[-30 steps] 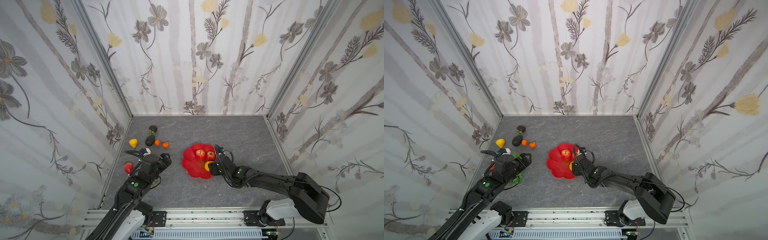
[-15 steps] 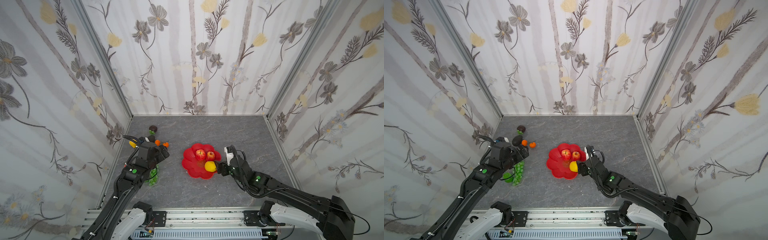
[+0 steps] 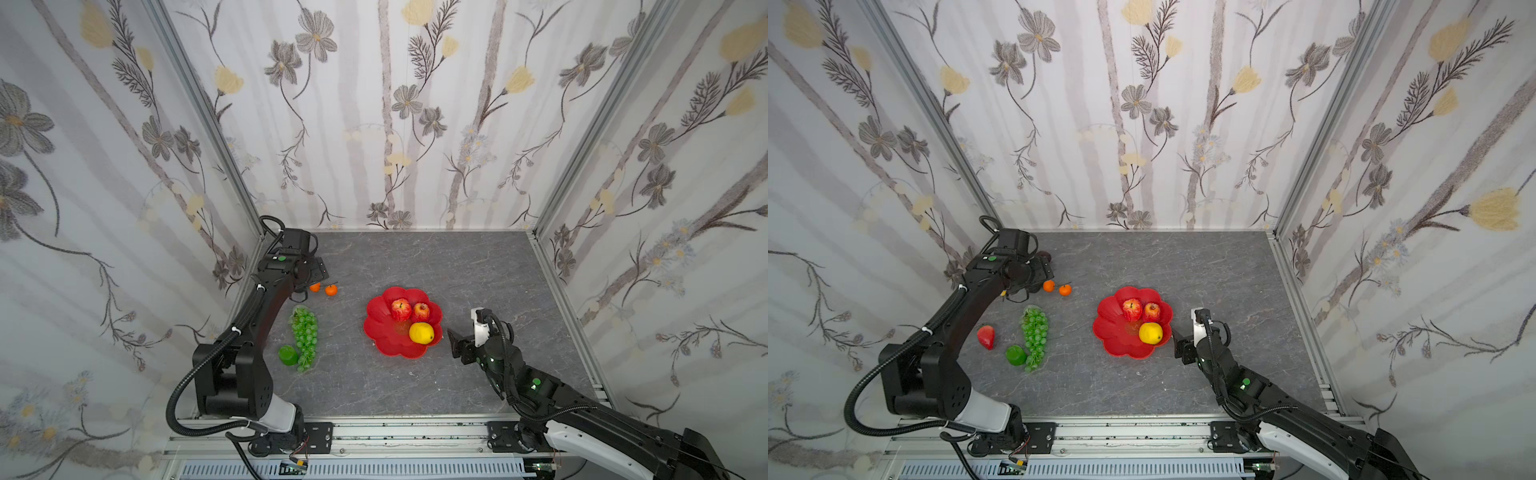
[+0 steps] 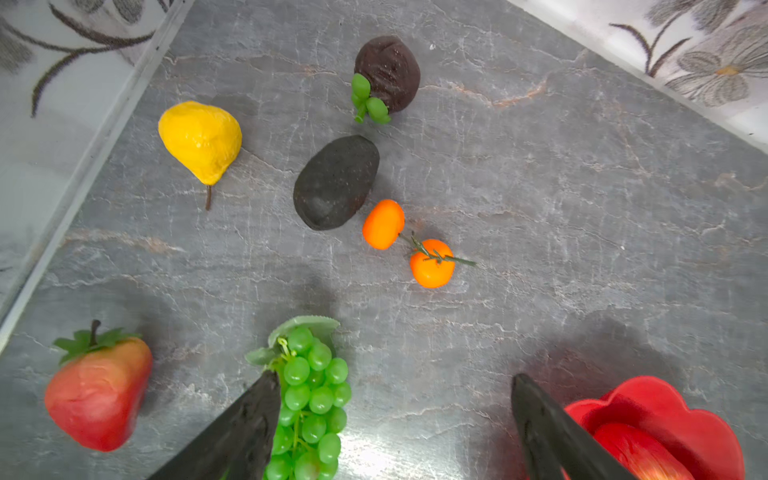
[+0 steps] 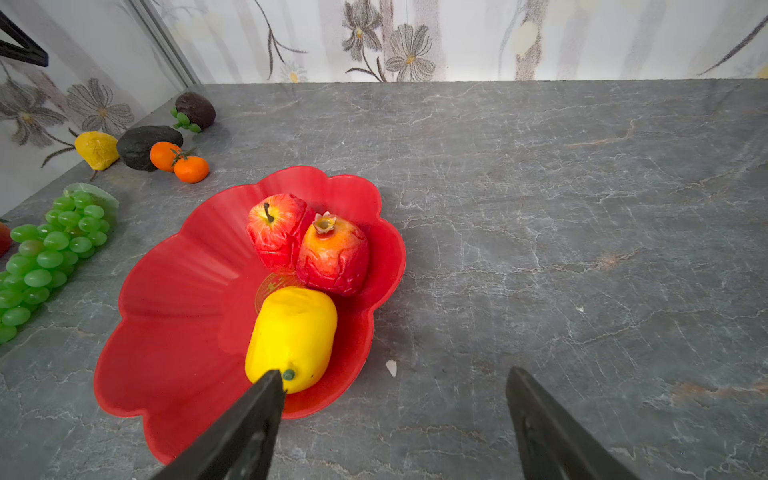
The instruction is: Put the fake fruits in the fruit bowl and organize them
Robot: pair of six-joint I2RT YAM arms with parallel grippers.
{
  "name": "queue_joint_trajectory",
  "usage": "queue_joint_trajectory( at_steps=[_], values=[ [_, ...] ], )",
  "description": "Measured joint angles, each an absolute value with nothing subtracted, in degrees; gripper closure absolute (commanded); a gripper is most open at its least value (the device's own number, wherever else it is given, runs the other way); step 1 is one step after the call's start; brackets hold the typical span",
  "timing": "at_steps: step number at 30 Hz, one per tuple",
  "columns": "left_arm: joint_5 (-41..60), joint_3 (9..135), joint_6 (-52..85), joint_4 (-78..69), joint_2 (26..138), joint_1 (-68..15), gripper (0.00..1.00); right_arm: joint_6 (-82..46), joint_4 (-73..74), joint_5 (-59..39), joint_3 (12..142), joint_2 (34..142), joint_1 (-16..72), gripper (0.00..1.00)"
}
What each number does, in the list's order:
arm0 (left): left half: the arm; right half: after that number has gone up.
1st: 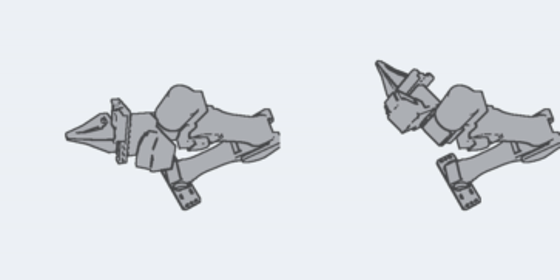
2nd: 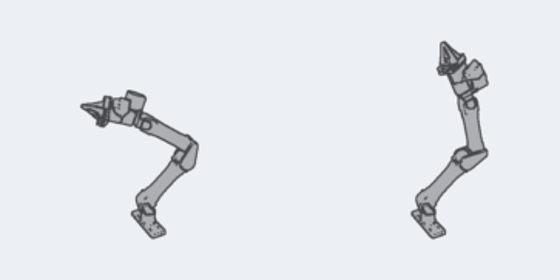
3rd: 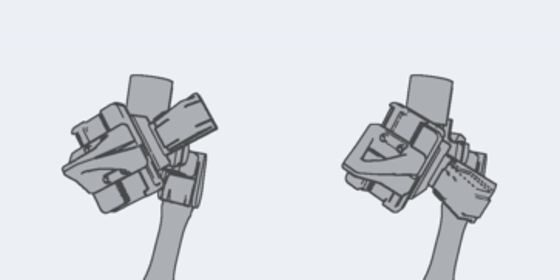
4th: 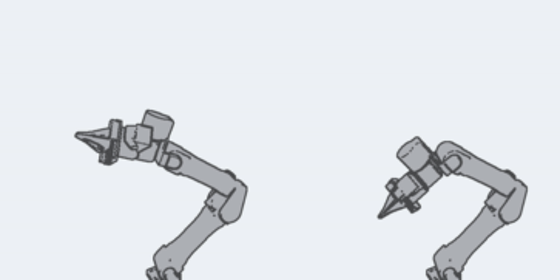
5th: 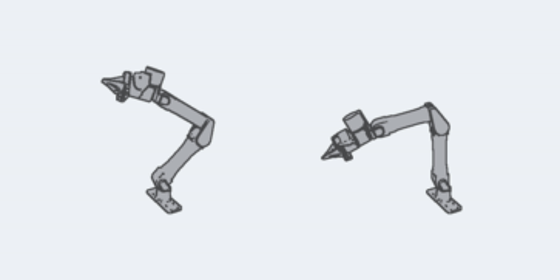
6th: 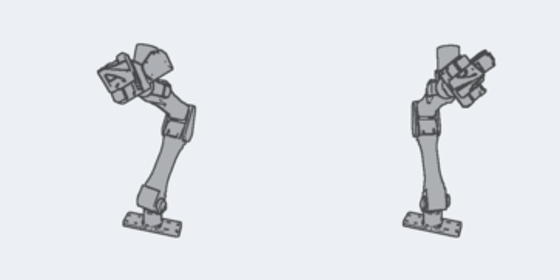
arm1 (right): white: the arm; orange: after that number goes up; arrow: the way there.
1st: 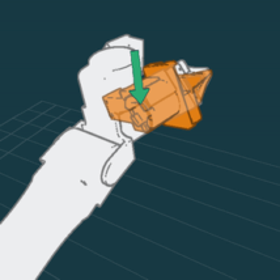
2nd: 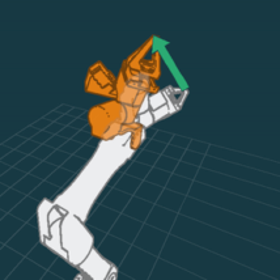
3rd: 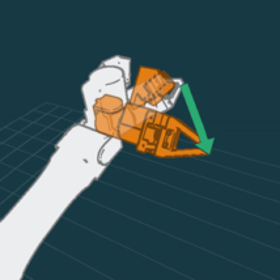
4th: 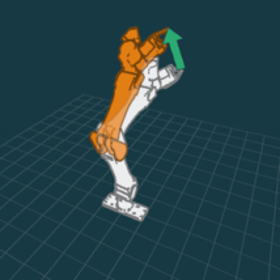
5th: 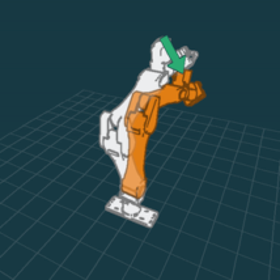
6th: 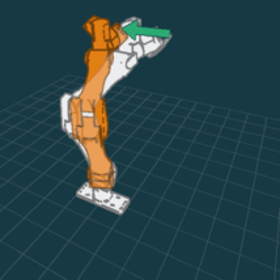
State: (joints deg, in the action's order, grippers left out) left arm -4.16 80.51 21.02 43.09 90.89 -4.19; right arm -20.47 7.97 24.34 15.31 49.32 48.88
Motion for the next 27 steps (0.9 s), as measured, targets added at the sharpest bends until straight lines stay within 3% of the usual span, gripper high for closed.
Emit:
queue_joint_trajectory(
  at_steps=[10,27],
  values=[
    [-4.89,101.25,10.50,56.62,111.44,1.17,0.26,-20.47,14.96,24.93,10.57,43.55,48.84,0.11],
    [-4.32,110.63,5.98,62.08,126.28,3.46,0.35,-20.47,16.08,25.52,11.22,47.33,48.84,0.11]
  ],
)
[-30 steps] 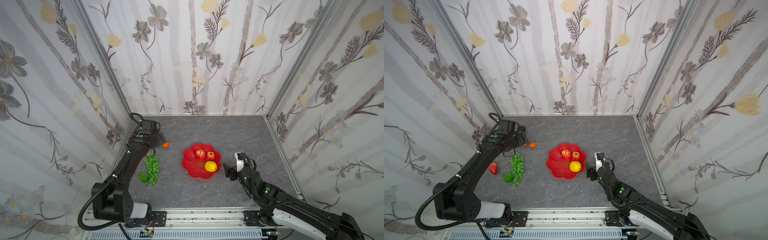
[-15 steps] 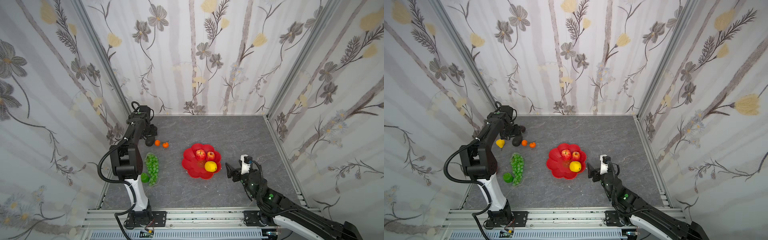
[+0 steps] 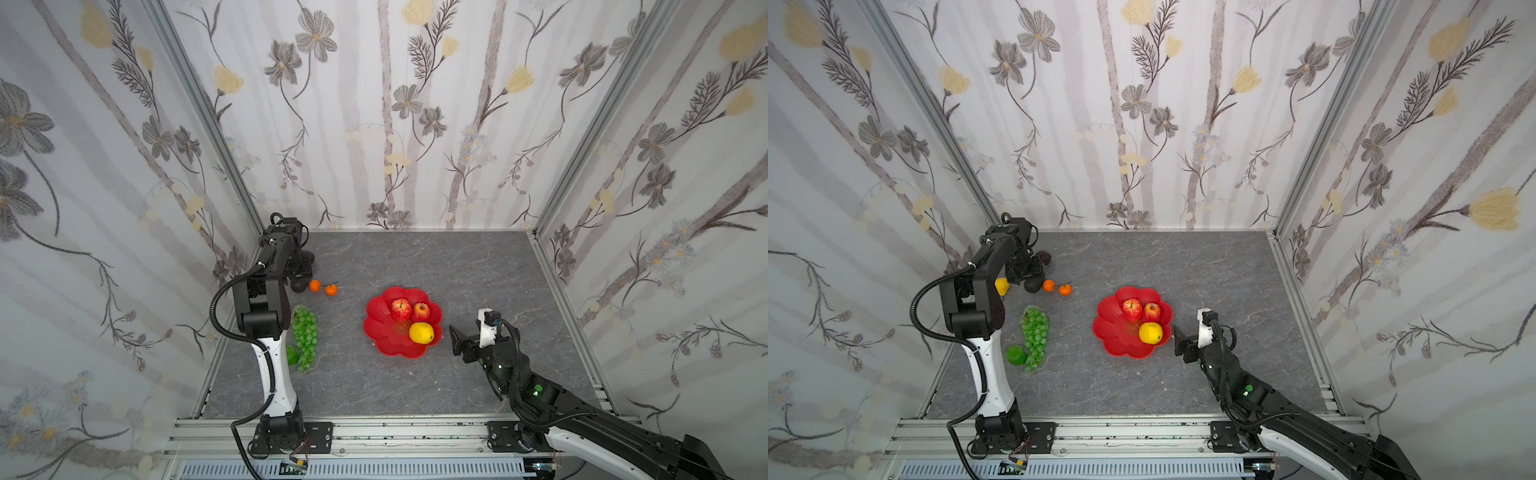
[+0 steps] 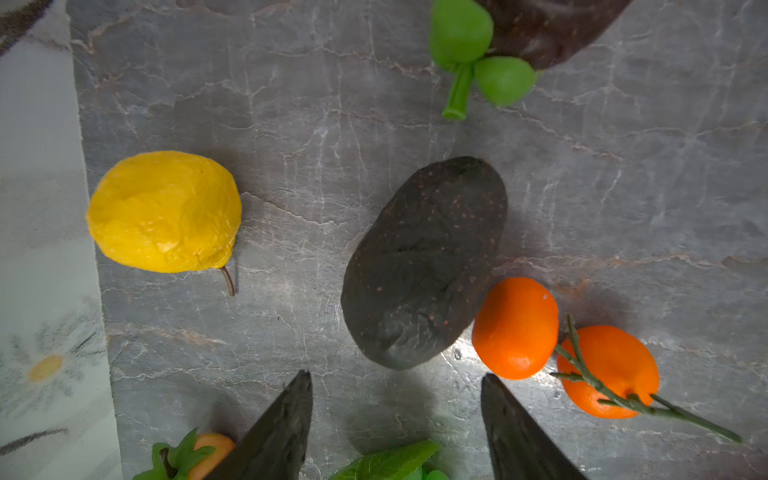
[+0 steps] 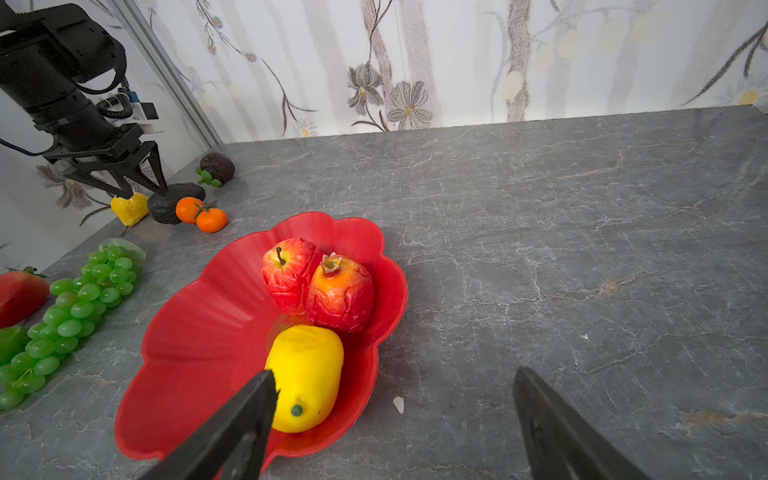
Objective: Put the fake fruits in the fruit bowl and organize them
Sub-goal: 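Lower the left gripper over the dark avocado and close on it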
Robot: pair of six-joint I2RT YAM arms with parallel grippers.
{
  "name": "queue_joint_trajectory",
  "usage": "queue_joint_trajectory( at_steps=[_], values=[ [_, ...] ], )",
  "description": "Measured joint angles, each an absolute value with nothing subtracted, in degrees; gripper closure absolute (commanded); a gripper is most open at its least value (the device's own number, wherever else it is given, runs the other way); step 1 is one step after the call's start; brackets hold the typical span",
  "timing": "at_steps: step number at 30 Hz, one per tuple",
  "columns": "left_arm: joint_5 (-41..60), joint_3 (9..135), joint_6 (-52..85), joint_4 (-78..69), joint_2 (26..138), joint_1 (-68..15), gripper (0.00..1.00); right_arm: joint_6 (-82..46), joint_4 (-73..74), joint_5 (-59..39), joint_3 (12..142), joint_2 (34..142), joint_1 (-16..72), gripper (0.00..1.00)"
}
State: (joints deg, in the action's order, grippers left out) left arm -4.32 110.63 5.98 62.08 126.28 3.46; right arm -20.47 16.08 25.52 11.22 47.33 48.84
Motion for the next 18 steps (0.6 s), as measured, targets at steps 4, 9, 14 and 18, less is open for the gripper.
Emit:
queue_joint_trajectory(
  at_steps=[4,9,14,18],
  values=[
    [-4.25,111.46,6.00,62.13,127.90,4.14,0.35,-20.47,16.10,25.52,11.25,47.40,48.84,0.11],
    [-3.86,113.95,5.93,62.13,130.08,4.32,0.37,-20.47,16.36,25.52,11.25,47.68,48.84,0.11],
    [-2.72,114.98,5.76,62.11,132.00,4.32,0.37,-20.45,16.45,25.52,11.27,48.29,48.84,0.11],
    [-1.45,115.57,5.78,62.15,133.29,4.38,0.40,-20.45,16.45,25.52,11.38,48.71,48.84,0.11]
  ],
)
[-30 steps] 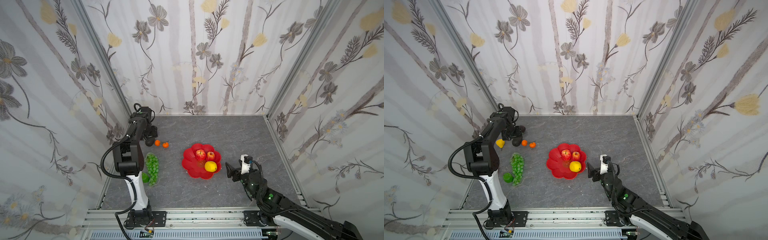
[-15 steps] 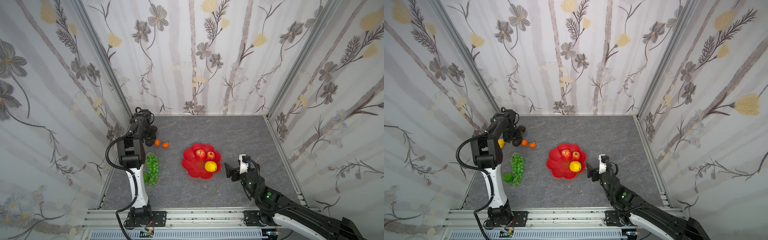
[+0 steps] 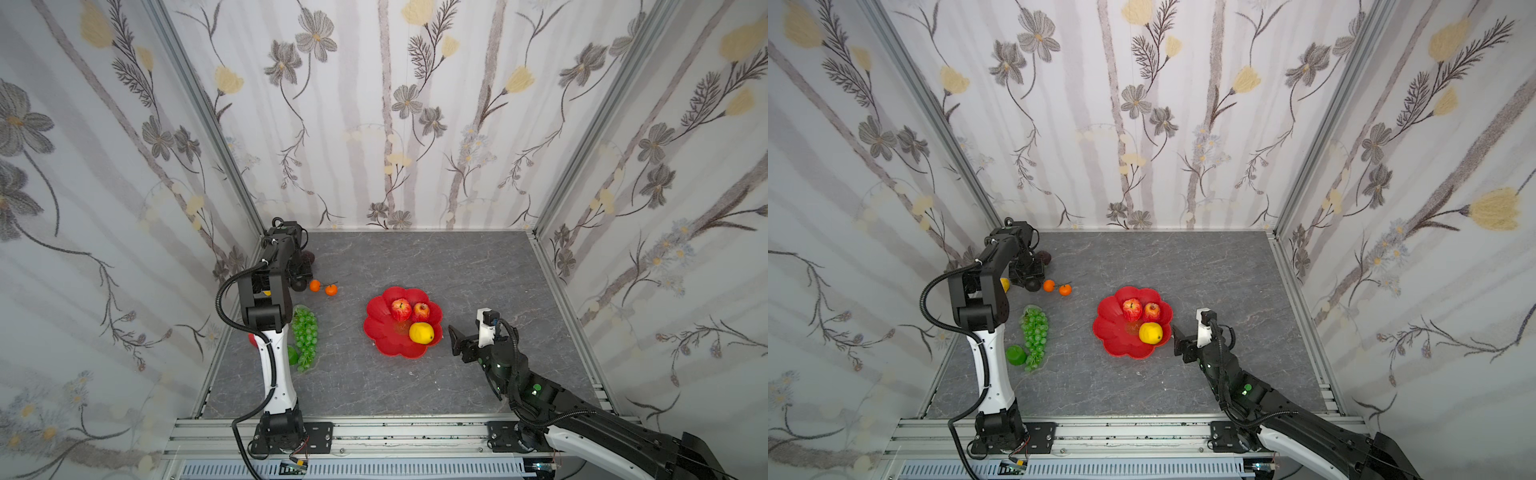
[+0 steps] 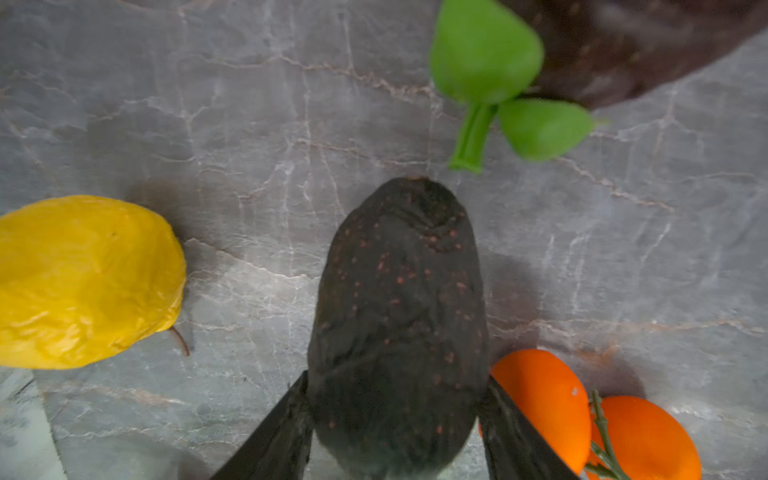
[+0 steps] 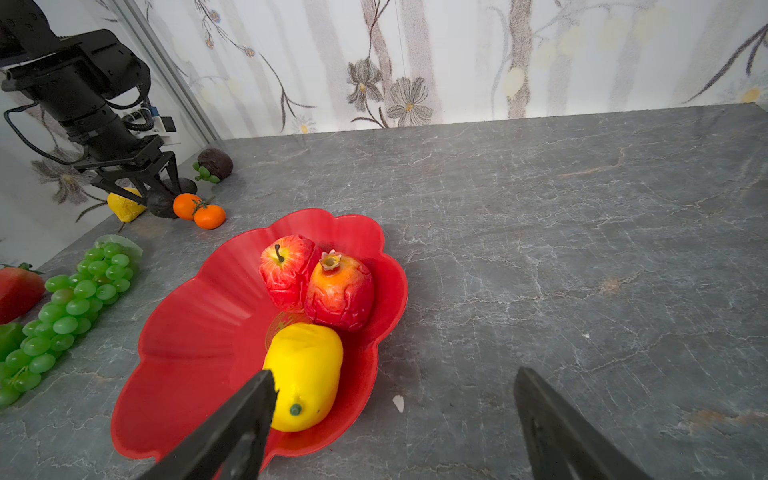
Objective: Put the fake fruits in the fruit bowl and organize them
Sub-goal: 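Lower the left gripper over the dark avocado and close on it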
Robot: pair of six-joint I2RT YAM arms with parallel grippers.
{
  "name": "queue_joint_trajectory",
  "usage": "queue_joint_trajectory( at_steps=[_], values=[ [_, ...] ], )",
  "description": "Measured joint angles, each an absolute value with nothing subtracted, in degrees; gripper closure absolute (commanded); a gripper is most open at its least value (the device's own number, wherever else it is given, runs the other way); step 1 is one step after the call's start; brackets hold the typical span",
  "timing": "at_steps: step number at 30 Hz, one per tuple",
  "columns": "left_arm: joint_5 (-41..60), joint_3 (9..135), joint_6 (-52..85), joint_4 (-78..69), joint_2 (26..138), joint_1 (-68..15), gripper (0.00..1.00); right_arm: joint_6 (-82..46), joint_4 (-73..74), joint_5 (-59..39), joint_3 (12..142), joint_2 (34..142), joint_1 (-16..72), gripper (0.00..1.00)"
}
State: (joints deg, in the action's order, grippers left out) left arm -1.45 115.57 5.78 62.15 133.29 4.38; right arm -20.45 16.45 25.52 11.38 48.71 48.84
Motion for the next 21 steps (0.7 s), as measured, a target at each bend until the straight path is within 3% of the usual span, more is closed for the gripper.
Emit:
queue_joint_trajectory(
  at_steps=[15,21],
  values=[
    [-0.64,115.77,6.66,62.33,133.43,4.43,0.47,-20.36,16.51,25.50,11.73,49.06,48.84,0.10],
    [-0.01,110.37,8.99,61.41,126.34,4.34,0.47,-20.27,16.51,25.52,11.73,49.01,48.84,0.10]
  ],
)
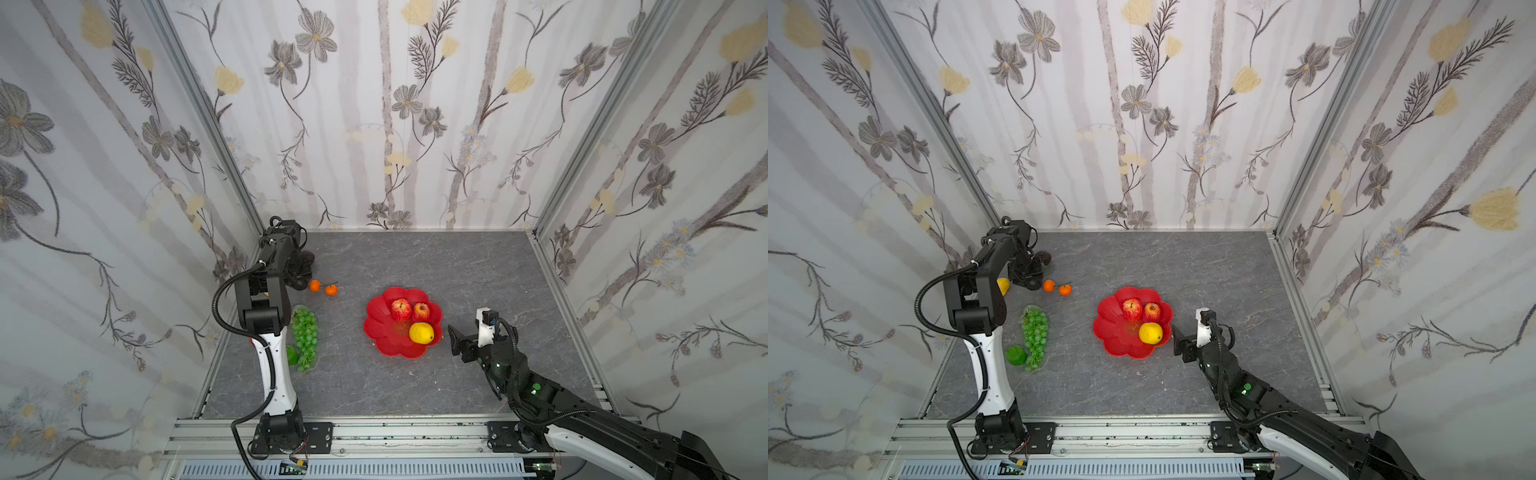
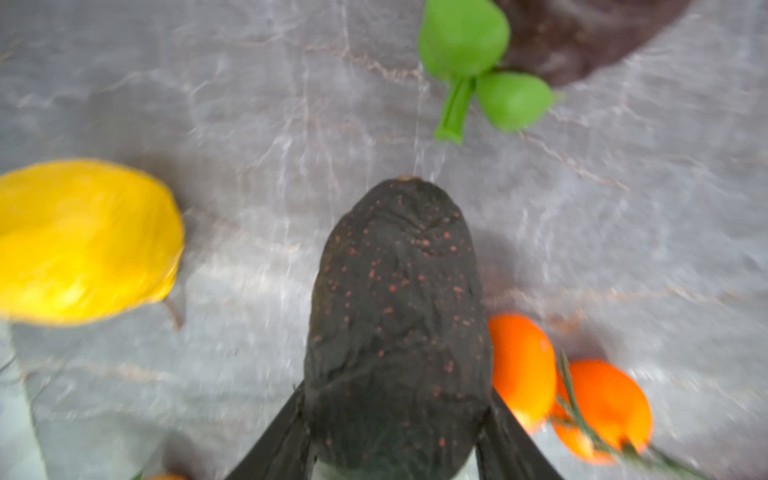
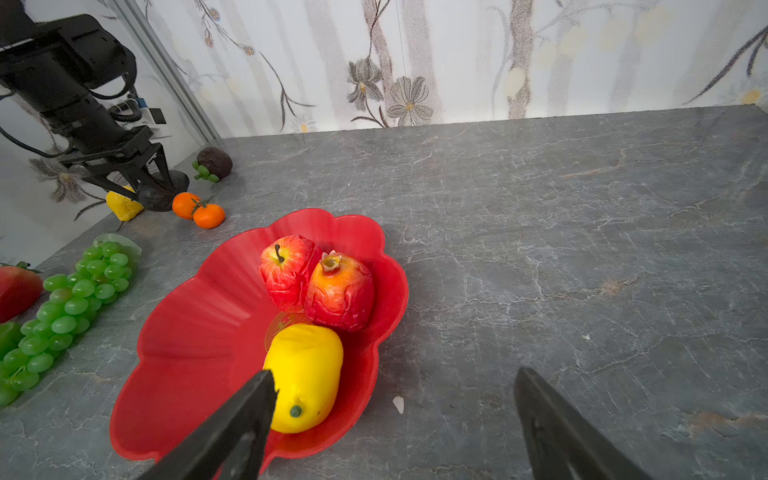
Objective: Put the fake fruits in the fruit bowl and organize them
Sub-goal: 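Lower the left gripper over the dark avocado and close on it, then carry the avocado toward the bowl with left gripper while right gripper approaches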
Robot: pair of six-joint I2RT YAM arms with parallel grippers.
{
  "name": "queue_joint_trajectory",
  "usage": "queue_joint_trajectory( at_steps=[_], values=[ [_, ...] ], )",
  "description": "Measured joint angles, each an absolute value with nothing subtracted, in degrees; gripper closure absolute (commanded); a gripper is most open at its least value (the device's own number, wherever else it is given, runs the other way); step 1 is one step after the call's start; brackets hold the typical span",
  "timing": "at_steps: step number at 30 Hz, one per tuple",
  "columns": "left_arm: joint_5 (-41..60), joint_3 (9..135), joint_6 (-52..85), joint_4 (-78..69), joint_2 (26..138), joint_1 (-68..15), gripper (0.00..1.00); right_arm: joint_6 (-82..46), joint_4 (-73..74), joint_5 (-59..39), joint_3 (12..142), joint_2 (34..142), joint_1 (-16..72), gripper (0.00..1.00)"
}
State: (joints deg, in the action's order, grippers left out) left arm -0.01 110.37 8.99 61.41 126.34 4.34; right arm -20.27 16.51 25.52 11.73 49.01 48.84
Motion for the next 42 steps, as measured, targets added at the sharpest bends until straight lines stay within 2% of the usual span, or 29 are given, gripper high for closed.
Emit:
queue_joint_trajectory(
  at_steps=[6,12,25,33,42],
  values=[
    [-0.56,99.98,11.16,58.48,112.73,3.05,0.47,-20.27,16.51,25.54,11.73,49.04,48.84,0.10],
    [3.42,85.36,13.91,51.62,96.53,-2.26,0.48,-20.32,16.51,25.54,11.73,49.32,48.84,0.10],
    [14.68,57.19,17.93,28.25,69.36,-22.59,0.50,-27.22,11.18,22.81,20.67,51.27,47.99,0.07],
    [16.69,45.95,14.72,9.45,63.70,-36.95,0.52,-36.51,8.01,10.83,25.58,51.99,47.99,0.08],
    [14.66,39.62,7.07,-6.52,66.37,-50.28,0.51,-43.07,7.53,1.61,27.68,50.06,47.92,0.10]
  ],
)
